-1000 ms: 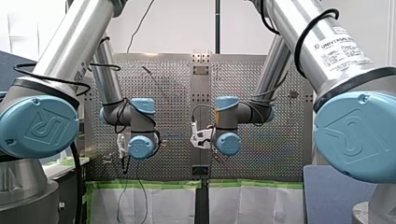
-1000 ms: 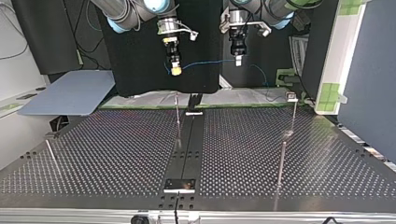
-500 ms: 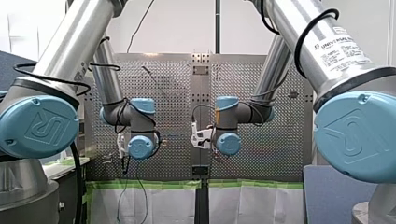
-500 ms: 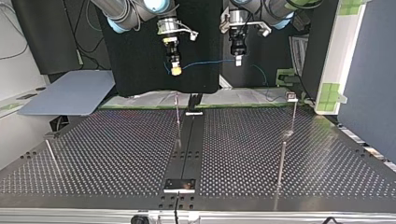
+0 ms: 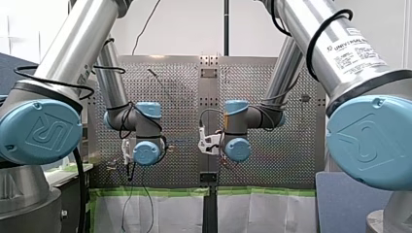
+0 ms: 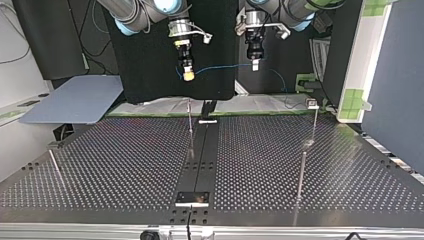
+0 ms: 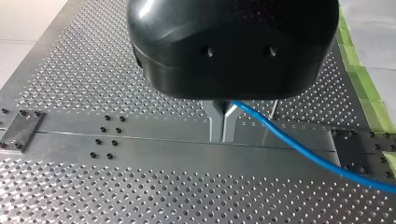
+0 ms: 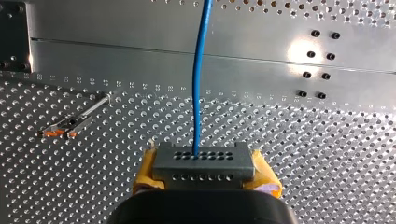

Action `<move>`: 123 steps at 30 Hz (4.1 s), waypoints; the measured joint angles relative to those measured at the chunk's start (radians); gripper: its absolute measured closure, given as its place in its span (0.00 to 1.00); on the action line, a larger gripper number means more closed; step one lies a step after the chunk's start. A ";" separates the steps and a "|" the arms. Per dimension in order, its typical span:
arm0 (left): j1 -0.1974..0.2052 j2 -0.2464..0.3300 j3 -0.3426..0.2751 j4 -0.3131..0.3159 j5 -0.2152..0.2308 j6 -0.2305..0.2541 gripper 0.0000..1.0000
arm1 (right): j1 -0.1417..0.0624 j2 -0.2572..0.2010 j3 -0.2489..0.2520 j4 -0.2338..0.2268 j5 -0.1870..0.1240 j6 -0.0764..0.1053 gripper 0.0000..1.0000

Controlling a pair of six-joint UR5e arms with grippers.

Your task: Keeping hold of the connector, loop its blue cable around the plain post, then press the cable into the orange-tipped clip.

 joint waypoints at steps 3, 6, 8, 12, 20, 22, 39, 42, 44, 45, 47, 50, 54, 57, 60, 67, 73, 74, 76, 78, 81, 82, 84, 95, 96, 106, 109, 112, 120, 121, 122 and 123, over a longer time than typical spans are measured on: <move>0.000 0.000 0.000 0.000 0.000 0.000 0.96 | 0.000 0.000 0.000 0.000 0.000 0.001 1.00; 0.000 0.000 0.000 0.000 0.000 0.000 0.96 | 0.000 0.000 0.000 0.000 0.000 0.001 1.00; 0.000 0.000 0.000 0.000 0.000 0.000 0.96 | 0.000 0.000 0.000 0.000 0.000 0.001 1.00; 0.000 0.000 0.000 0.000 0.000 0.000 0.96 | 0.007 0.012 0.005 0.012 0.003 0.001 1.00; 0.000 0.000 0.000 0.000 0.000 0.000 0.96 | 0.014 0.073 0.009 0.034 0.005 0.001 1.00; 0.000 0.000 0.000 0.000 0.000 0.000 0.96 | 0.014 0.087 0.009 0.035 0.005 0.001 1.00; -0.020 0.020 0.010 -0.048 -0.011 -0.029 1.00 | 0.020 0.108 -0.006 0.126 0.024 0.053 1.00; -0.020 0.020 0.011 -0.049 -0.011 -0.029 1.00 | 0.020 0.107 -0.006 0.151 0.024 0.055 1.00; -0.020 0.020 0.011 -0.049 -0.011 -0.029 1.00 | 0.020 0.107 -0.006 0.160 0.024 0.055 1.00; -0.020 0.020 0.011 -0.049 -0.011 -0.029 1.00 | 0.020 0.107 -0.006 0.162 0.025 0.055 1.00; -0.020 0.020 0.011 -0.049 -0.011 -0.029 1.00 | 0.020 0.107 -0.006 0.164 0.025 0.055 1.00; -0.020 0.020 0.011 -0.049 -0.011 -0.029 1.00 | 0.020 0.107 -0.006 0.165 0.025 0.055 1.00; -0.016 0.016 0.013 -0.055 -0.006 -0.024 1.00 | 0.019 0.107 -0.005 0.166 0.025 0.056 1.00; -0.014 0.025 0.020 -0.073 0.000 -0.006 1.00 | 0.013 0.096 0.000 0.173 0.036 0.067 1.00; -0.011 0.048 0.025 -0.097 0.003 0.004 1.00 | 0.010 0.078 0.002 0.180 0.050 0.085 1.00; -0.005 0.116 0.045 -0.154 0.005 -0.019 1.00 | -0.002 0.019 0.001 0.196 0.020 0.144 1.00; -0.002 0.178 0.078 -0.215 -0.024 -0.047 1.00 | -0.006 -0.038 -0.026 0.244 -0.013 0.193 1.00; -0.001 0.188 0.084 -0.224 -0.027 -0.052 1.00 | -0.006 -0.049 -0.033 0.255 -0.016 0.197 1.00; 0.000 0.210 0.100 -0.247 -0.038 -0.059 1.00 | -0.006 -0.065 -0.045 0.271 -0.020 0.202 1.00; 0.002 0.234 0.114 -0.270 -0.054 -0.068 1.00 | -0.006 -0.084 -0.062 0.290 -0.022 0.207 1.00; 0.005 0.263 0.133 -0.299 -0.078 -0.087 1.00 | -0.007 -0.111 -0.085 0.317 -0.025 0.216 1.00; 0.006 0.270 0.138 -0.307 -0.085 -0.093 1.00 | -0.008 -0.118 -0.091 0.323 -0.025 0.219 1.00; 0.009 0.289 0.151 -0.325 -0.094 -0.110 1.00 | -0.010 -0.134 -0.106 0.340 -0.026 0.231 1.00; 0.028 0.397 0.200 -0.434 -0.113 -0.195 1.00 | -0.024 -0.227 -0.198 0.432 -0.063 0.287 1.00; 0.030 0.409 0.205 -0.445 -0.115 -0.197 1.00 | -0.024 -0.234 -0.206 0.440 -0.065 0.288 1.00; 0.058 0.499 0.270 -0.536 -0.121 -0.202 1.00 | -0.041 -0.323 -0.294 0.528 -0.115 0.288 1.00; 0.069 0.526 0.297 -0.564 -0.125 -0.201 1.00 | -0.051 -0.352 -0.323 0.557 -0.143 0.287 1.00; 0.080 0.540 0.327 -0.593 -0.129 -0.197 1.00 | -0.061 -0.382 -0.353 0.588 -0.166 0.286 1.00; 0.143 0.545 0.406 -0.673 -0.084 -0.197 1.00 | -0.079 -0.450 -0.424 0.658 -0.216 0.281 1.00; 0.152 0.545 0.416 -0.682 -0.075 -0.199 1.00 | -0.080 -0.452 -0.432 0.666 -0.221 0.280 1.00; 0.162 0.545 0.425 -0.692 -0.067 -0.201 1.00 | -0.081 -0.451 -0.442 0.677 -0.227 0.280 1.00; 0.173 0.545 0.437 -0.703 -0.055 -0.203 1.00 | -0.082 -0.449 -0.451 0.685 -0.231 0.279 1.00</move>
